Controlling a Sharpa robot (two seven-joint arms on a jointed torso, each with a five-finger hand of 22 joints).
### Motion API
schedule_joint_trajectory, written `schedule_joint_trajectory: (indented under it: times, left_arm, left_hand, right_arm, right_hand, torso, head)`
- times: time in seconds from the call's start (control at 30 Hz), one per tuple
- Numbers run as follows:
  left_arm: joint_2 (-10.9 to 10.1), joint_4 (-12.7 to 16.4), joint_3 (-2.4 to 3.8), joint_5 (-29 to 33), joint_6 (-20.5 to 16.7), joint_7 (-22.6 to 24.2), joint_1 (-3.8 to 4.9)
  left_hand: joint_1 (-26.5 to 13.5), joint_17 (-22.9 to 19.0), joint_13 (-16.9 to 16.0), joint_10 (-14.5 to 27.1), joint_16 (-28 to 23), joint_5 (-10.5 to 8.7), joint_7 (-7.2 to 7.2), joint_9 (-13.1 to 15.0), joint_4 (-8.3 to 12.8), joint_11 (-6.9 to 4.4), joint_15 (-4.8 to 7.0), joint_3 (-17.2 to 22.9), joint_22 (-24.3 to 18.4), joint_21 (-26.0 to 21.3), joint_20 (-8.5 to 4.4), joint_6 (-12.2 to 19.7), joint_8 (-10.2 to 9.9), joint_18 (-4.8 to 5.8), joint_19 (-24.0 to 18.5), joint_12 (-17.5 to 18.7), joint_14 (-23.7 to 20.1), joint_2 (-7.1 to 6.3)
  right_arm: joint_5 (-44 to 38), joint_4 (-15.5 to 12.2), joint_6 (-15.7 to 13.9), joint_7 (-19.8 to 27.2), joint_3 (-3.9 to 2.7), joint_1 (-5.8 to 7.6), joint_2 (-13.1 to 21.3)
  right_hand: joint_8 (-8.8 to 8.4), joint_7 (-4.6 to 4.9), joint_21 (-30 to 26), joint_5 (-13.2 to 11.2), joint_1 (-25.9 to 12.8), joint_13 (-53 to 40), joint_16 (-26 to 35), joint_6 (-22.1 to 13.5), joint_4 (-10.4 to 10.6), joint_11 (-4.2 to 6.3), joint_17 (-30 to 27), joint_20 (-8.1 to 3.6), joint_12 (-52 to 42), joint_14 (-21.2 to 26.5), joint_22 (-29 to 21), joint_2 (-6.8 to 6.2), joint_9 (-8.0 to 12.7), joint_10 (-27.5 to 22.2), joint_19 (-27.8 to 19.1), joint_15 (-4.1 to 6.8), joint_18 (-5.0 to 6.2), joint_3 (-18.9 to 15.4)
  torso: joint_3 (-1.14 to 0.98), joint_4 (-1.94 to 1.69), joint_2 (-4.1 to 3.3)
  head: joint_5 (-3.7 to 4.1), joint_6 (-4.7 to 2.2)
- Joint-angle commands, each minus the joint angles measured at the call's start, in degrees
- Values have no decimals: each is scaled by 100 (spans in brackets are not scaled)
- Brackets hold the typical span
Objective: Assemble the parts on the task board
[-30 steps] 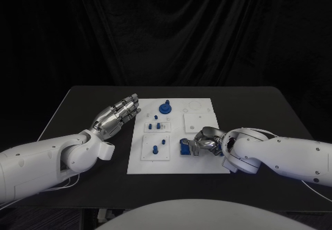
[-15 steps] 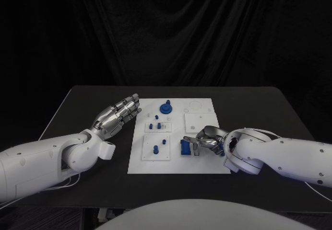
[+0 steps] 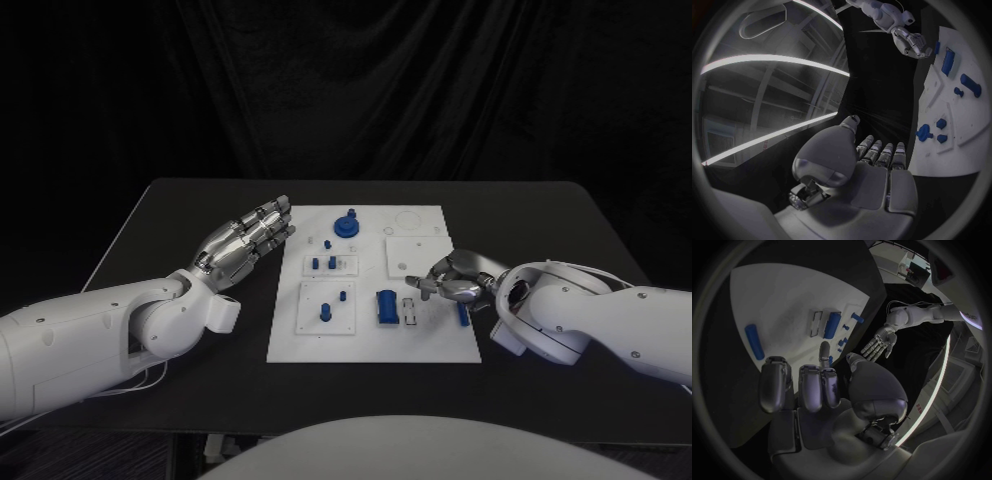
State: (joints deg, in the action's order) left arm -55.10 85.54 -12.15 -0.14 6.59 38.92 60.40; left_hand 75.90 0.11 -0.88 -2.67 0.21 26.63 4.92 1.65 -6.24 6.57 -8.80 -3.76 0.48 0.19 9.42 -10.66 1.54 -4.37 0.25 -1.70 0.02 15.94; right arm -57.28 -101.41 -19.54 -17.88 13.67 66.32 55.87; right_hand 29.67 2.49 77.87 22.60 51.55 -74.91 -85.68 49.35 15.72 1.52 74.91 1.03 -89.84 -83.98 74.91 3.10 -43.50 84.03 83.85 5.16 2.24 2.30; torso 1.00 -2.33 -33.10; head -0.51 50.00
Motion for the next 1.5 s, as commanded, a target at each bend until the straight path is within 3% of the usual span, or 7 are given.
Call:
schedule_joint_trajectory:
  times: [0.03, 0.17, 0.33, 0.5, 0.87, 1.03, 1.5]
  left_arm:
    - [0, 14, 5, 15, 39, 159, -10]
    - [6, 16, 5, 15, 35, 162, -10]
    - [15, 11, 5, 15, 38, 159, -10]
    - [26, 0, 5, 15, 48, 152, -10]
    - [43, -23, 5, 14, 74, 130, -13]
    - [56, -34, 5, 14, 89, 117, -14]
    - [67, -66, 5, 14, 115, 94, -21]
  left_hand:
    - [-63, -8, -8, 4, -15, 18, 19, 5, 0, -31, 6, 32, 6, 4, 43, -2, 34, -78, 3, -32, 0, 15]
    - [-65, -7, -8, 4, -12, 17, 18, 6, 2, -35, -1, 33, 8, 5, 47, -7, 35, -76, 4, -34, 1, 11]
    - [-66, -6, -9, 3, -10, 17, 17, 6, 3, -36, -5, 34, 10, 6, 50, -8, 36, -75, 5, -36, 2, 8]
    - [-66, -6, -9, 3, -10, 17, 17, 6, 3, -36, -5, 34, 10, 6, 50, -8, 36, -75, 5, -36, 2, 8]
    - [-69, -5, -9, 3, -7, 19, 13, 6, 5, -35, -15, 40, 10, 6, 58, -8, 36, -73, 6, -40, 3, 7]
    - [-69, -5, -9, 3, -7, 19, 13, 6, 5, -35, -15, 40, 10, 6, 58, -8, 36, -73, 6, -40, 3, 7]
    - [-70, -5, -8, 6, -7, 21, 17, 6, 8, -36, -23, 47, 10, 6, 62, -8, 36, -71, 6, -41, 3, 7]
  right_arm:
    - [-66, -130, 150, -172, 4, 78, 197]
    - [-252, -159, 290, -334, 29, 128, 407]
    - [-886, -154, 336, -612, 54, 88, 591]
    - [-1660, -157, 311, -914, 61, 37, 682]
    - [-2436, -123, 492, -1314, 65, -3, 682]
    - [-2609, -87, 704, -1448, 65, -28, 645]
    - [-2681, 2, 939, -1491, 64, -150, 499]
  right_hand:
    - [0, -4, 28, 270, 258, -1509, 29, 4, -96, 9, 493, 2, -16, -415, 1119, -41, -4, 597, 198, 7, 69, 3]
    - [-39, 5, 59, 686, 598, -1509, 11, -45, -248, 3, 529, 2, -16, -422, 1131, -100, 14, 597, 208, 3, 61, 72]
    - [-50, 11, 87, 813, 743, -1509, 13, -27, -309, -1, 523, 9, -16, -421, 1141, -149, 30, 597, 217, -2, 53, 94]
    - [-25, 1, 109, 757, 779, -1509, 14, 43, -311, 5, 521, 9, -16, -420, 1148, -198, 27, 597, 226, 2, 48, 69]
    - [75, -44, 127, 657, 825, -1509, 7, 155, -287, 44, 535, -10, -16, -423, 1154, -231, -44, 597, 235, 30, 45, 33]
    - [489, -147, 153, 561, 917, -1509, -9, 170, -247, 136, 567, -82, -16, -430, 1162, -252, -504, 597, 247, 108, 39, -40]
    - [302, -78, 104, 291, 879, -1509, 25, -55, -85, 85, 503, -69, -16, -416, 1147, -211, -479, 597, 230, 76, 47, -124]
  torso:
    - [3, -3, -2]
    - [6, -6, 2]
    - [9, -7, -2]
    - [23, -2, 8]
    - [2, -10, -5]
    - [2, -2, -4]
    - [4, -10, -4]
  head:
    - [9, 0]
    - [26, 0]
    - [51, 0]
    - [61, 0]
    - [87, 0]
    - [74, 0]
    - [82, 0]
